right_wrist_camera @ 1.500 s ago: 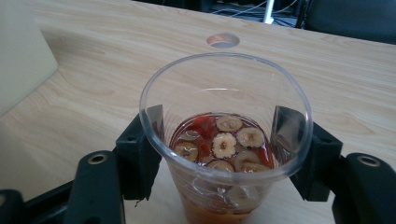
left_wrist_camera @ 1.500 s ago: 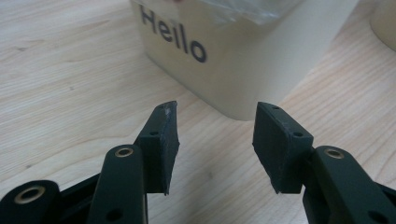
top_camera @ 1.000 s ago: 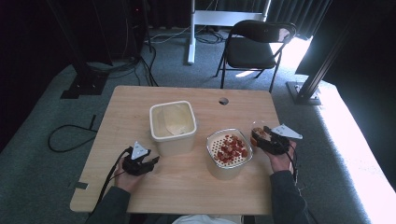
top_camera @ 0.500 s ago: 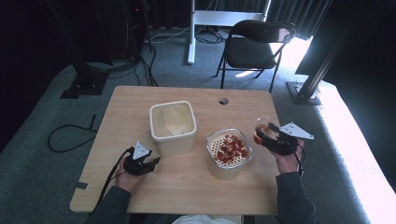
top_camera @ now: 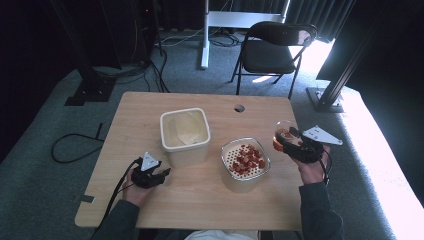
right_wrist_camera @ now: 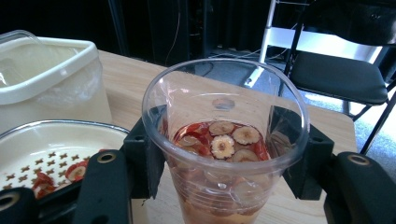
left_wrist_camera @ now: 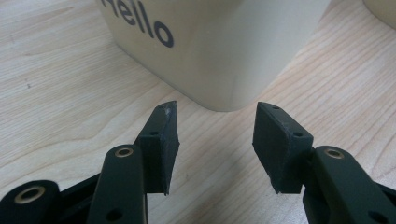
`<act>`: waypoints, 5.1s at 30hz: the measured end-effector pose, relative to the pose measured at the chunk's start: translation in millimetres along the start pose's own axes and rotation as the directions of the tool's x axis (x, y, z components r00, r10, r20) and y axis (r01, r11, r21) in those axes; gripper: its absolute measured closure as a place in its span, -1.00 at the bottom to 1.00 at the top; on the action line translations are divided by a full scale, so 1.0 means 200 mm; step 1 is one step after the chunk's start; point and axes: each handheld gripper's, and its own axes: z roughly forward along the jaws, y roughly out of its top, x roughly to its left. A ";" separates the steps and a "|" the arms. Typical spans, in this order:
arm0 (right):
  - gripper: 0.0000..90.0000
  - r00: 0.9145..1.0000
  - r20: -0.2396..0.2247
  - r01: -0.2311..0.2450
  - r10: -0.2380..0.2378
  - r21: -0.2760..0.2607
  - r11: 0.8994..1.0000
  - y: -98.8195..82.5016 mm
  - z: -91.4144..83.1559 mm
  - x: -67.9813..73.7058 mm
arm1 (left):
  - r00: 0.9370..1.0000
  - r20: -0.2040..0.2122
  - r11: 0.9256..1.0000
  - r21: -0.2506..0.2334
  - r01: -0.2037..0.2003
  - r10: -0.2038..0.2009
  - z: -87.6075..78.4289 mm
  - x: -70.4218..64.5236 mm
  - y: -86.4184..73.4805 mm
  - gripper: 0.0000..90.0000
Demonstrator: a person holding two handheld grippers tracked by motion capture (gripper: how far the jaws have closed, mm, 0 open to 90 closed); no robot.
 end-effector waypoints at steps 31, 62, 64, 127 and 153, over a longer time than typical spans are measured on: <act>-0.11 0.950 0.063 0.301 -0.307 0.094 0.949 0.09 -0.08 0.23 | 1.000 0.009 1.000 0.011 -0.009 0.009 0.01 -0.01 0.01 0.13; -0.07 0.652 0.117 0.711 -0.749 0.249 0.658 0.10 -0.03 0.48 | 1.000 0.010 1.000 0.013 -0.015 0.015 0.02 -0.01 0.01 0.13; -0.07 0.629 0.112 0.727 -0.769 0.266 0.633 0.10 -0.02 0.49 | 1.000 0.010 1.000 0.013 -0.014 0.014 0.02 -0.01 0.01 0.13; -0.05 0.116 0.009 0.896 -0.993 0.430 0.109 0.02 0.08 0.68 | 1.000 0.007 1.000 0.009 -0.014 0.014 0.01 -0.02 0.01 0.13; -0.03 0.020 -0.043 0.878 -0.999 0.479 -0.003 0.02 0.09 0.67 | 1.000 0.010 1.000 0.015 -0.016 0.016 0.02 -0.02 0.01 0.13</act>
